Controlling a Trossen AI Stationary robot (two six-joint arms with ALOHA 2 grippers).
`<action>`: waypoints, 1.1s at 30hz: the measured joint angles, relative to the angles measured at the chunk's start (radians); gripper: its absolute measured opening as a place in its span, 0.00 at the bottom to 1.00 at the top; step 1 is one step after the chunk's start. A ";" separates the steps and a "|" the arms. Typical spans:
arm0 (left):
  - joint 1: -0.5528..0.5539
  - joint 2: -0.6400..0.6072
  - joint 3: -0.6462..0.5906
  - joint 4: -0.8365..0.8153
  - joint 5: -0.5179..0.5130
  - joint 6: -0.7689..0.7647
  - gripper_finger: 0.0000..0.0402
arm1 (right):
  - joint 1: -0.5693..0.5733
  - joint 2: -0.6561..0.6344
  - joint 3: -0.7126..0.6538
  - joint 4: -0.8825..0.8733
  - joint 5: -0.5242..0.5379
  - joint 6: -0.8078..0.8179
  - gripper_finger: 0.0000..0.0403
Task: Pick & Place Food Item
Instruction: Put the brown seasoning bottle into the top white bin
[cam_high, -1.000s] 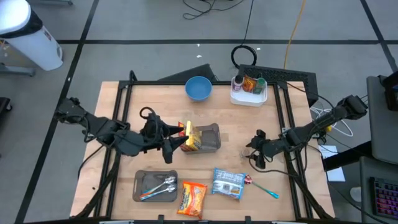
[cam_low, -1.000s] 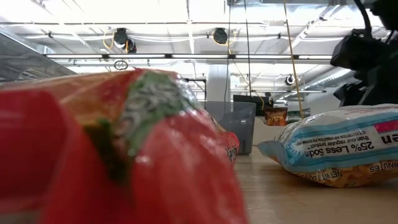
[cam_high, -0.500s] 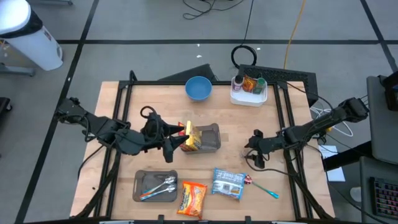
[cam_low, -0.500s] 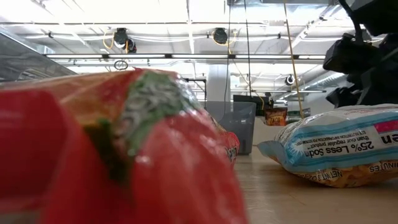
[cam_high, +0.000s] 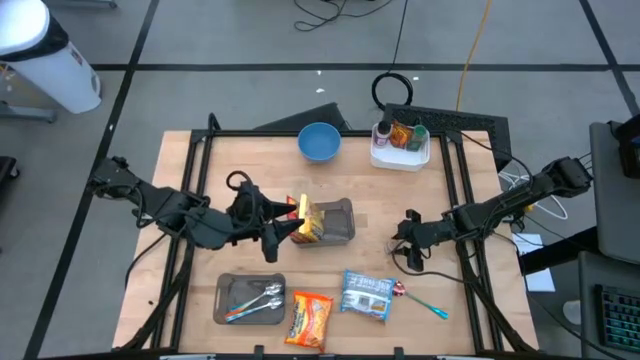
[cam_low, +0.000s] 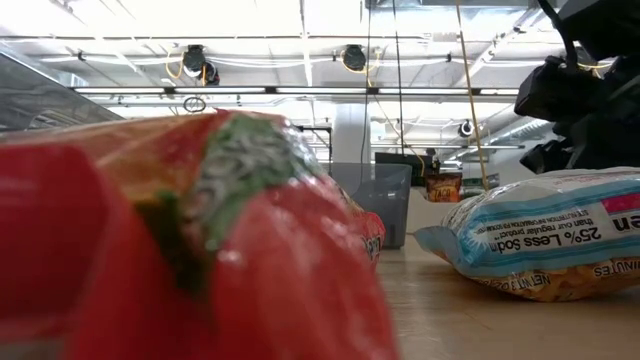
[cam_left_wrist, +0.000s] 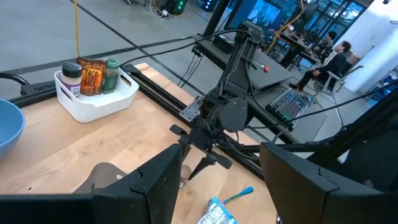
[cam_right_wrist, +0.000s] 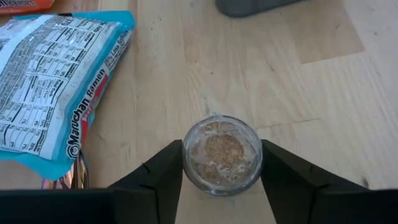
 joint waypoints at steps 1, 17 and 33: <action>0.000 0.000 0.000 -0.001 0.000 0.000 0.56 | 0.000 0.000 0.000 0.002 0.000 0.005 0.42; 0.000 0.000 0.000 -0.098 0.002 -0.021 0.56 | -0.005 0.002 0.148 -0.079 -0.001 -0.054 0.42; 0.101 0.000 0.000 -0.089 0.001 0.045 0.56 | -0.198 -0.023 0.526 -0.314 -0.006 -0.194 0.42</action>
